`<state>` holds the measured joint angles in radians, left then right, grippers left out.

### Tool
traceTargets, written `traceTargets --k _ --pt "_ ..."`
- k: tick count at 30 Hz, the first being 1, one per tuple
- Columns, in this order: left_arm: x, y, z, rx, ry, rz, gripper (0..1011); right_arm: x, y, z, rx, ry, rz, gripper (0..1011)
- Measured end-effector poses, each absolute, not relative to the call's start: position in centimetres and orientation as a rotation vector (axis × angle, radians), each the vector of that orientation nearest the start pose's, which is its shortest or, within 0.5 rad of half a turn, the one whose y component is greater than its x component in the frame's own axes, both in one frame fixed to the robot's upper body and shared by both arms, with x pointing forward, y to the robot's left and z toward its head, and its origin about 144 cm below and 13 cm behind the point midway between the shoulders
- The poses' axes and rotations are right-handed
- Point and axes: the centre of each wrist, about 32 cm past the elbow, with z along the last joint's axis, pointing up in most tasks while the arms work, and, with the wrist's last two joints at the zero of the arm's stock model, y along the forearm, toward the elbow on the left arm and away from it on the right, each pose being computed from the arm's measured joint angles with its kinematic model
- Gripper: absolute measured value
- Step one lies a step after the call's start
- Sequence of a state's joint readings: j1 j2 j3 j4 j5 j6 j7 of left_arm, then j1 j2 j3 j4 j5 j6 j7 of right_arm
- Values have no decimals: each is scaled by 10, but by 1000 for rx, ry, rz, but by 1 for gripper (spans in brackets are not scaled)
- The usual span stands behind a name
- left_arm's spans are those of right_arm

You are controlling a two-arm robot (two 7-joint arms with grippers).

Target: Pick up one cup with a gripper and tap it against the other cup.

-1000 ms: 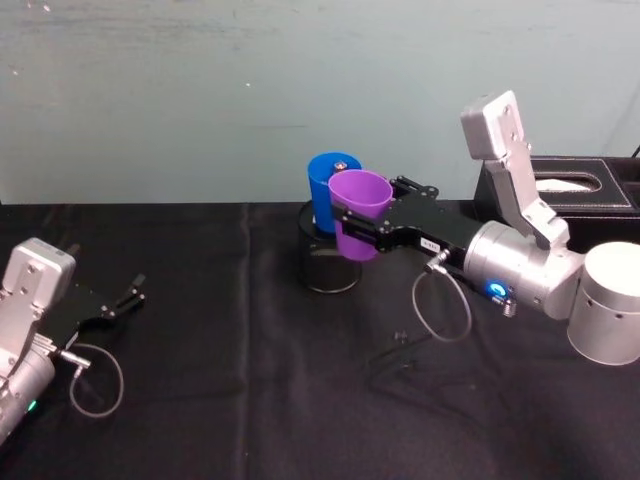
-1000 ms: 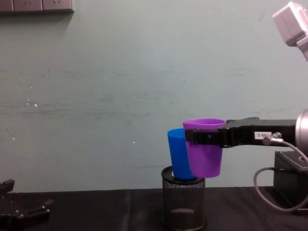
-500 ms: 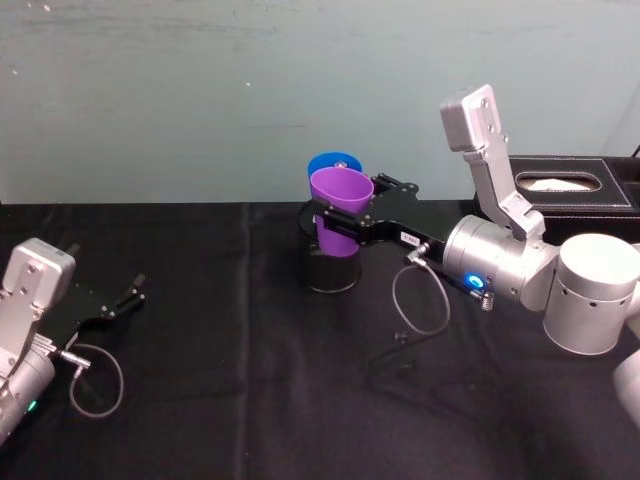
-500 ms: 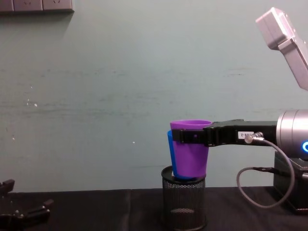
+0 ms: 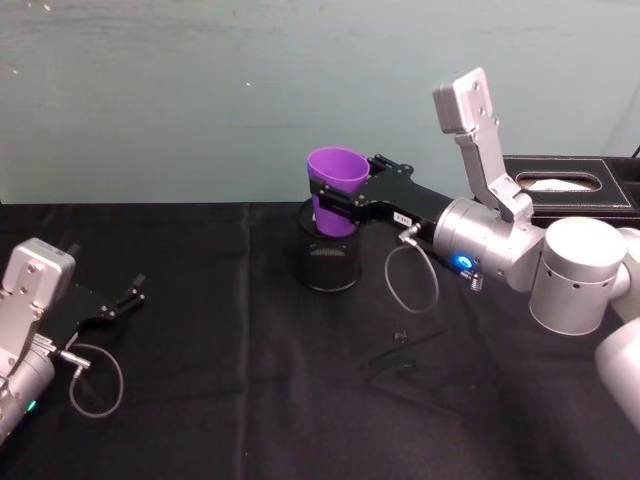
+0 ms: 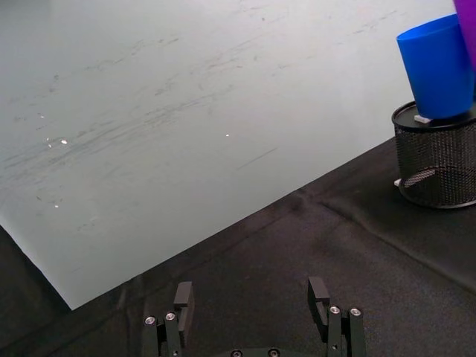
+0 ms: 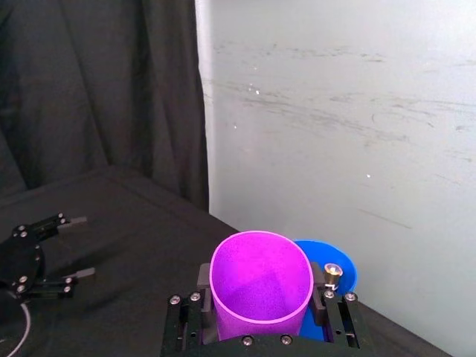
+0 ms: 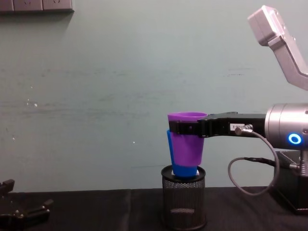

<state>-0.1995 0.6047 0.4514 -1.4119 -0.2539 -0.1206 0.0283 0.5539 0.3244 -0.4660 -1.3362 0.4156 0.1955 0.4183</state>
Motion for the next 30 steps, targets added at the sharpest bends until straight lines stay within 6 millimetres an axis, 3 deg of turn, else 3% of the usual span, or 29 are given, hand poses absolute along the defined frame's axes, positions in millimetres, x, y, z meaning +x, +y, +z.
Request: traceTargets --k 30 --pt "489 310 1140 305 -285 1248 1000 593 -205 1253 -72 -39 -859 731"
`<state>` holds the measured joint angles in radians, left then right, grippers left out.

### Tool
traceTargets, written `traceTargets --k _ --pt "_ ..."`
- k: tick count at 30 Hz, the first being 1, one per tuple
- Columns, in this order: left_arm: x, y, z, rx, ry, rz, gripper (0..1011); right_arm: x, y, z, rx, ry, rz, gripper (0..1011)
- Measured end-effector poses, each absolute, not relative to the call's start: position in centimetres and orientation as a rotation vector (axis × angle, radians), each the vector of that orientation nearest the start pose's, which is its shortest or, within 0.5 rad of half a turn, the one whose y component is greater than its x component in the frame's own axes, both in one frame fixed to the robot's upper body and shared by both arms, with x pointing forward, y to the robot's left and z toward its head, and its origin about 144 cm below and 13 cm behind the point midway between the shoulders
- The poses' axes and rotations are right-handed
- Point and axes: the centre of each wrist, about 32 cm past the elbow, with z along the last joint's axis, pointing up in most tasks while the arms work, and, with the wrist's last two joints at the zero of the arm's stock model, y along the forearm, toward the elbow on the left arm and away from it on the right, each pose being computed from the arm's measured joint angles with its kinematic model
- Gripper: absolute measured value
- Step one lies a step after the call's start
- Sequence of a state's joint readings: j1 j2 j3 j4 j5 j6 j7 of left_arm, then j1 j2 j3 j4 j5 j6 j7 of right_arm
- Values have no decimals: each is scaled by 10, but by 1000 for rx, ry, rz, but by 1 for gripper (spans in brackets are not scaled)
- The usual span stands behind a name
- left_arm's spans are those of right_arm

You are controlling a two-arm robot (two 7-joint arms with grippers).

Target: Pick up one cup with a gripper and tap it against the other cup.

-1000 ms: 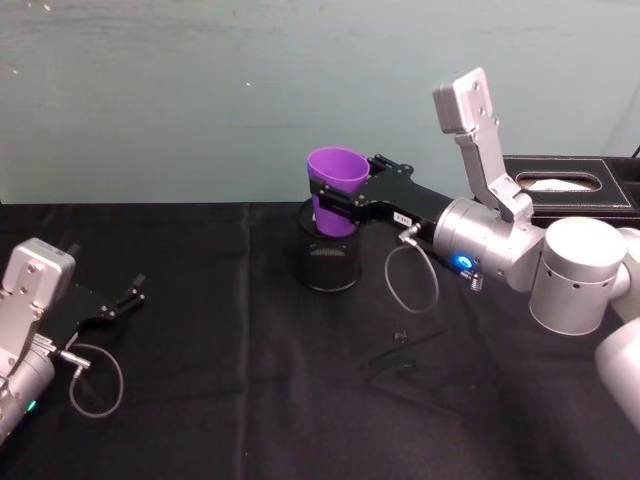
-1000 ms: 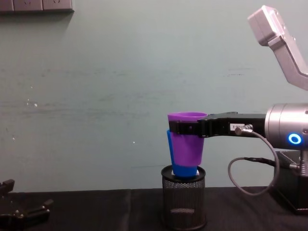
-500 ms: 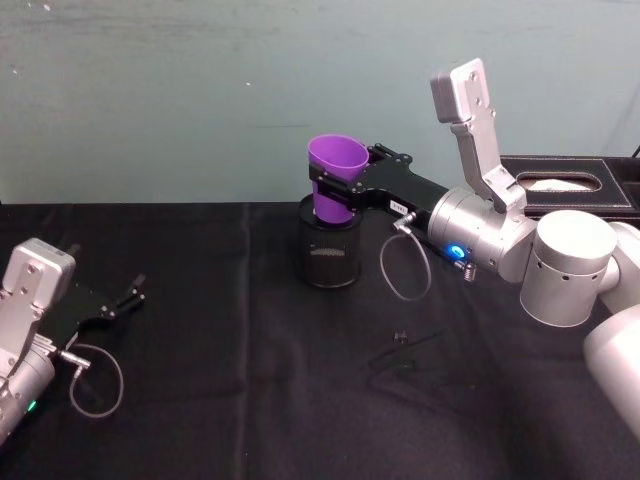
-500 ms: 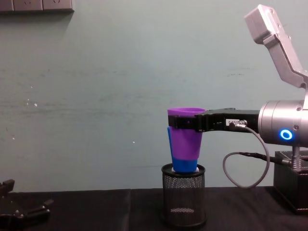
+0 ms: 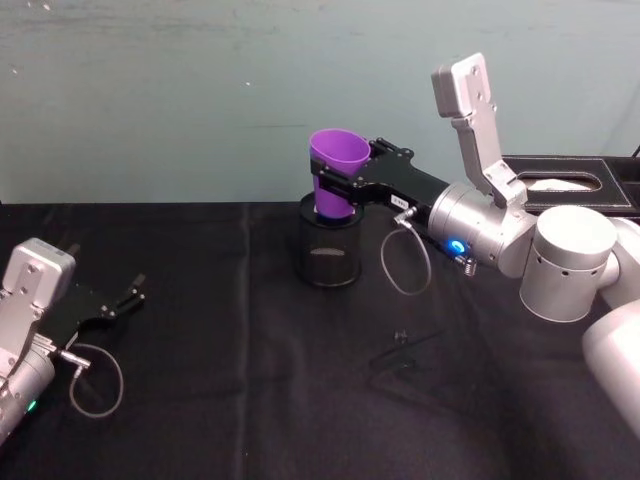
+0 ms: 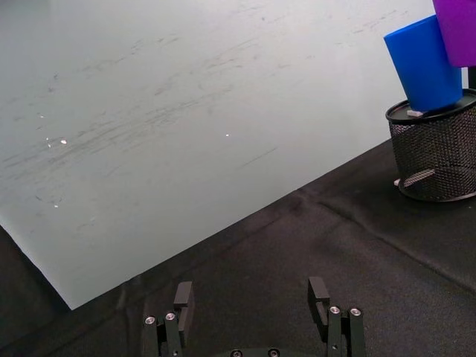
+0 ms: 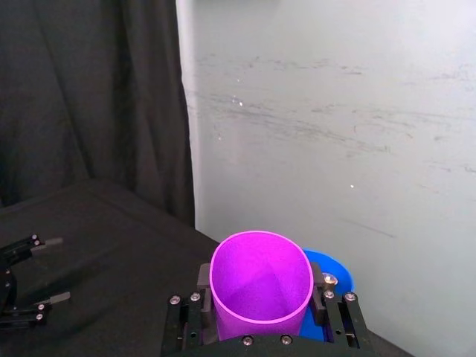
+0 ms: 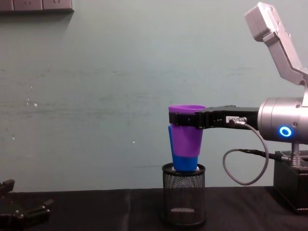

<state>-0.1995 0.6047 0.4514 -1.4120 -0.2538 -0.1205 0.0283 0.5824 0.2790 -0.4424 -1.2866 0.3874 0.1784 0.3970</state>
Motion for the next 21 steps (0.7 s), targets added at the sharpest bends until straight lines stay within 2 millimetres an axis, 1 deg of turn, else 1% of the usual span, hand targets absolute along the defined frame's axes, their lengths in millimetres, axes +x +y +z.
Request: traceTargets --k 13,21 --pt "489 310 1140 305 -285 1248 1000 596 -206 1255 -74 -46 -868 731" --pt "489 310 1140 305 -285 1248 1000 597 -205 1253 -76 -37 -871 731"
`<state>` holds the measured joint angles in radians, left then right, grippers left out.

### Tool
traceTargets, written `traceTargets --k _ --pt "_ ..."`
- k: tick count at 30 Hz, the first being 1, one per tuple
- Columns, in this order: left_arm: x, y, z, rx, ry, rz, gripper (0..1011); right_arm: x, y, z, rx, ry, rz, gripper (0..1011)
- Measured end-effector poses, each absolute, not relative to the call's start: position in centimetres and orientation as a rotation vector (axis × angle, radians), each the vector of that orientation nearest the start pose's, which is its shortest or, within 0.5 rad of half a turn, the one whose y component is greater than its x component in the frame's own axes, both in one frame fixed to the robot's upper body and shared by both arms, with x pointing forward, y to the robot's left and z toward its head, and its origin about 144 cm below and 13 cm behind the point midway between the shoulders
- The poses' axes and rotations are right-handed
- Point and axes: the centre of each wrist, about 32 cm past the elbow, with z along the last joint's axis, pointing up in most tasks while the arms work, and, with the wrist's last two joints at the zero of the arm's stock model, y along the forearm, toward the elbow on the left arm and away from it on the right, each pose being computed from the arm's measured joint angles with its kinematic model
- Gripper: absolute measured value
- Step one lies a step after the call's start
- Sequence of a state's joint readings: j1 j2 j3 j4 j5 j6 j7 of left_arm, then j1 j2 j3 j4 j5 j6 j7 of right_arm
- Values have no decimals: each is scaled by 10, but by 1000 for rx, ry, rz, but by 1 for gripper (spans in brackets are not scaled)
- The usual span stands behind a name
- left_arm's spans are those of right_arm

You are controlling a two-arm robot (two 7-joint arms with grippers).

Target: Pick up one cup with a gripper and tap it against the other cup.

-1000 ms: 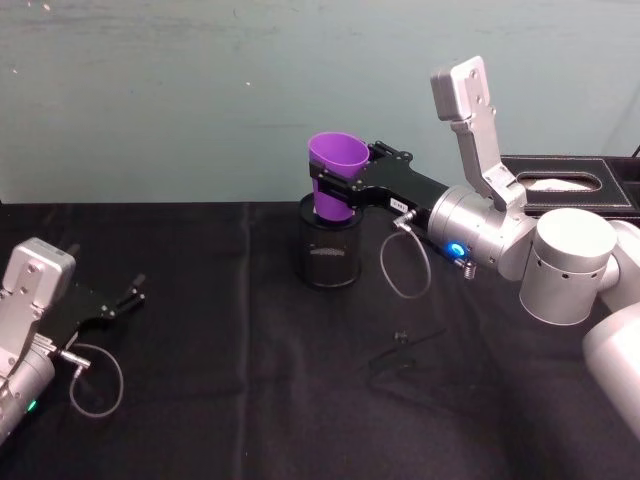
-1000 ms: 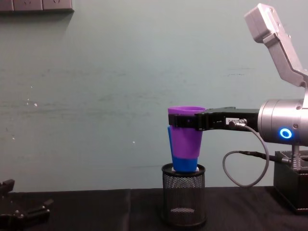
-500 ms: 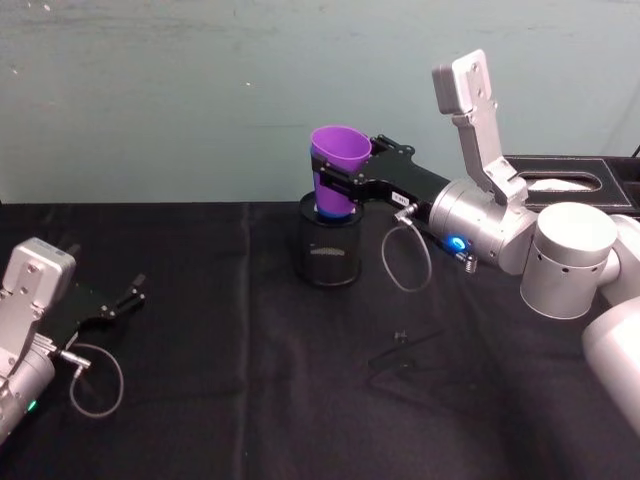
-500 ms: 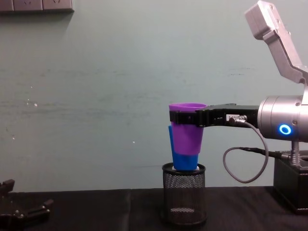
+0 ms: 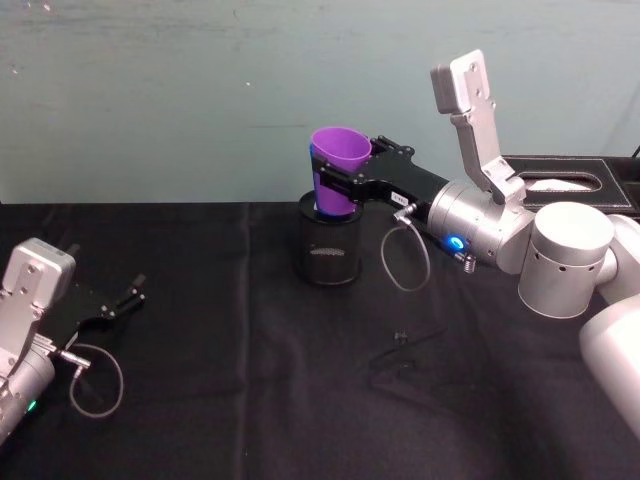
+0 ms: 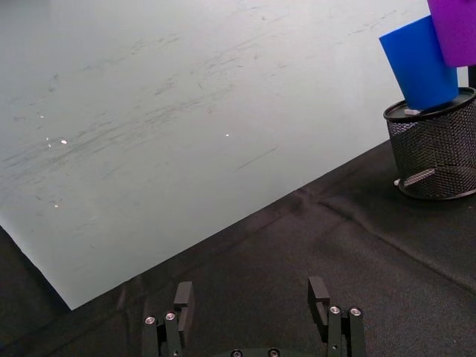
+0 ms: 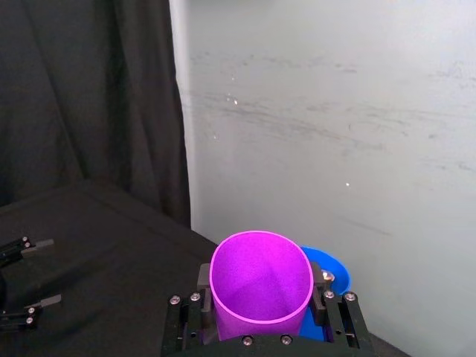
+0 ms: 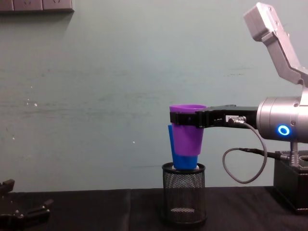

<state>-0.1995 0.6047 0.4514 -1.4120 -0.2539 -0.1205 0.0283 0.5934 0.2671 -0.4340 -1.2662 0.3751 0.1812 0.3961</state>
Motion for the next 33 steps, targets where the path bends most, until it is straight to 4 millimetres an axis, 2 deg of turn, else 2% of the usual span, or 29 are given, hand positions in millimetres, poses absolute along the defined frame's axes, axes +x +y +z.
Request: traceTargets --k 33 --pt "489 310 1140 304 -285 1248 1000 603 -206 1244 -104 47 -869 731"
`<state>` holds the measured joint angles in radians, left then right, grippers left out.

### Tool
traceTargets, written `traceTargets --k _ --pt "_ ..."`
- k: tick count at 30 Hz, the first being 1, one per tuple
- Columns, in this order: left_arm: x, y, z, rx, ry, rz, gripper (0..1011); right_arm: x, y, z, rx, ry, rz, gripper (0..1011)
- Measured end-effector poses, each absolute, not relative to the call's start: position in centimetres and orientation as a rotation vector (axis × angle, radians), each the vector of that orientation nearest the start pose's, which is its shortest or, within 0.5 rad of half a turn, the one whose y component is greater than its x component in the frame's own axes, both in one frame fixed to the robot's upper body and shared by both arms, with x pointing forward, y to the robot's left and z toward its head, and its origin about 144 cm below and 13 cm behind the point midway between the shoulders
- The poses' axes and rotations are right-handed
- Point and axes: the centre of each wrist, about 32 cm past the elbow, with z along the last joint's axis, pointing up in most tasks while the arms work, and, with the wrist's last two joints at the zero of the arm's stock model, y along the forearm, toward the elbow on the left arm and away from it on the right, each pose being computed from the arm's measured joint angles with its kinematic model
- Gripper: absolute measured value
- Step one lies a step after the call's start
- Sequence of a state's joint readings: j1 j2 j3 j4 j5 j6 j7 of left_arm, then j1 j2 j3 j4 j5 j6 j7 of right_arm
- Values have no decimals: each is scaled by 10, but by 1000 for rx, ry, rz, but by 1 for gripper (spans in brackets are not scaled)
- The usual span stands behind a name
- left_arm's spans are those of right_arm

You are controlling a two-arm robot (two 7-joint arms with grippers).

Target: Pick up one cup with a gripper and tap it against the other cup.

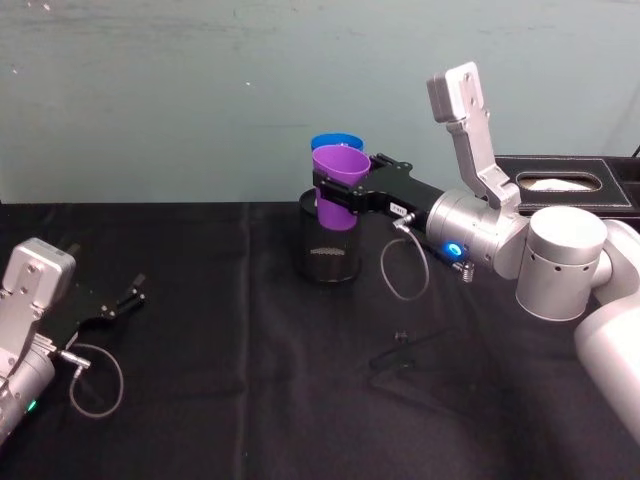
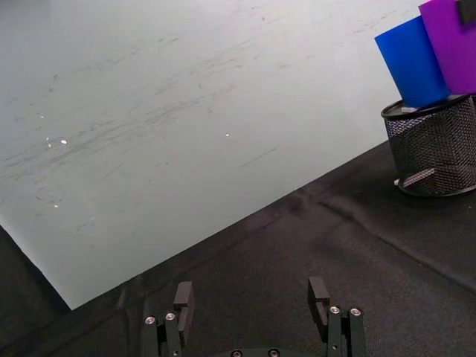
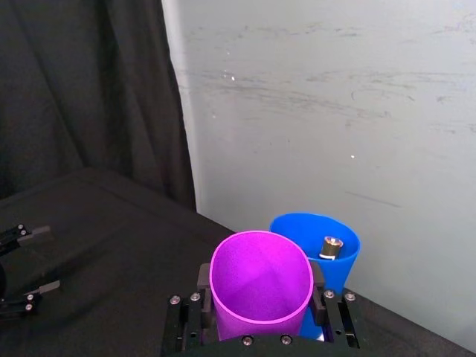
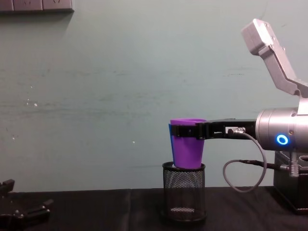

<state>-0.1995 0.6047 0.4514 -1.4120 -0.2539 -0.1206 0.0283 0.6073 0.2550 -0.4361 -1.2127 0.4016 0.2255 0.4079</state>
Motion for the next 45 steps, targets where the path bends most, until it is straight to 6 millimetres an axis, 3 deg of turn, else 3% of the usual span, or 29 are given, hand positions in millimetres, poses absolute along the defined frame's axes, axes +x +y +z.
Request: traceTargets --k 45 --pt "489 310 1140 304 -285 1248 1000 603 -206 1243 -104 54 -864 731"
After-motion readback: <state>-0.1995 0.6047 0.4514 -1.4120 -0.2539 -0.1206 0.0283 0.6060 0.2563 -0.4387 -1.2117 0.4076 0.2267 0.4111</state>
